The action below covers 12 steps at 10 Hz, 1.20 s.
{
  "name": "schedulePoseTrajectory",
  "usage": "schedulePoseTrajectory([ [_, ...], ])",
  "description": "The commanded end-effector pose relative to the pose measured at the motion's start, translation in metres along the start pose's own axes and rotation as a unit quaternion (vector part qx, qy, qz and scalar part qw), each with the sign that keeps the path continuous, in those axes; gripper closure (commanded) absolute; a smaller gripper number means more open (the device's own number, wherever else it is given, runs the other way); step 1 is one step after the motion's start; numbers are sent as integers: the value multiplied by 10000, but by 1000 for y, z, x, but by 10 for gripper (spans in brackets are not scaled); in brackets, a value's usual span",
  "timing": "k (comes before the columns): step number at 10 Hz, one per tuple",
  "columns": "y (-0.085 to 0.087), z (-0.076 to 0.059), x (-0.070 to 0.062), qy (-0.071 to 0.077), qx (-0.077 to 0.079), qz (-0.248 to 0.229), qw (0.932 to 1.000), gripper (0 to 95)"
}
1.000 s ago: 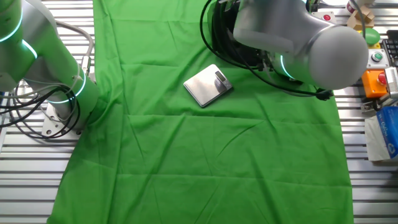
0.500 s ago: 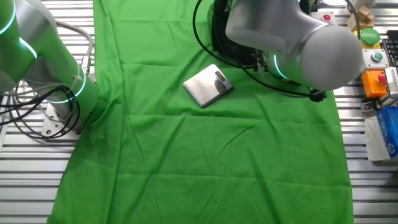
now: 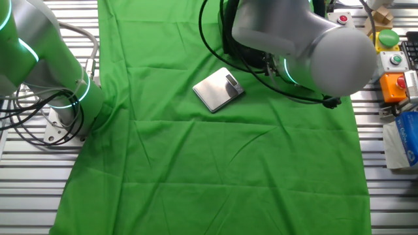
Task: Rotate the steering wheel 90 degrees clockwise
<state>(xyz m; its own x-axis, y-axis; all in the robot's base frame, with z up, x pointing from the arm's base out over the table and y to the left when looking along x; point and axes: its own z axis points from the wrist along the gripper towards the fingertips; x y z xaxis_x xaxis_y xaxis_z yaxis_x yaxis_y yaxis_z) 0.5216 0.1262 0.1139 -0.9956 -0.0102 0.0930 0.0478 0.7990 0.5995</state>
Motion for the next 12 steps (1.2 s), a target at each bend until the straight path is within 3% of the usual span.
schedulePoseTrajectory([
  [1,0,-4,-9,16,-16,-35,10000,950],
  [6,-4,-2,-20,-22,-74,-42,10000,950],
  [12,-3,4,-23,-25,-69,-32,10000,950],
])
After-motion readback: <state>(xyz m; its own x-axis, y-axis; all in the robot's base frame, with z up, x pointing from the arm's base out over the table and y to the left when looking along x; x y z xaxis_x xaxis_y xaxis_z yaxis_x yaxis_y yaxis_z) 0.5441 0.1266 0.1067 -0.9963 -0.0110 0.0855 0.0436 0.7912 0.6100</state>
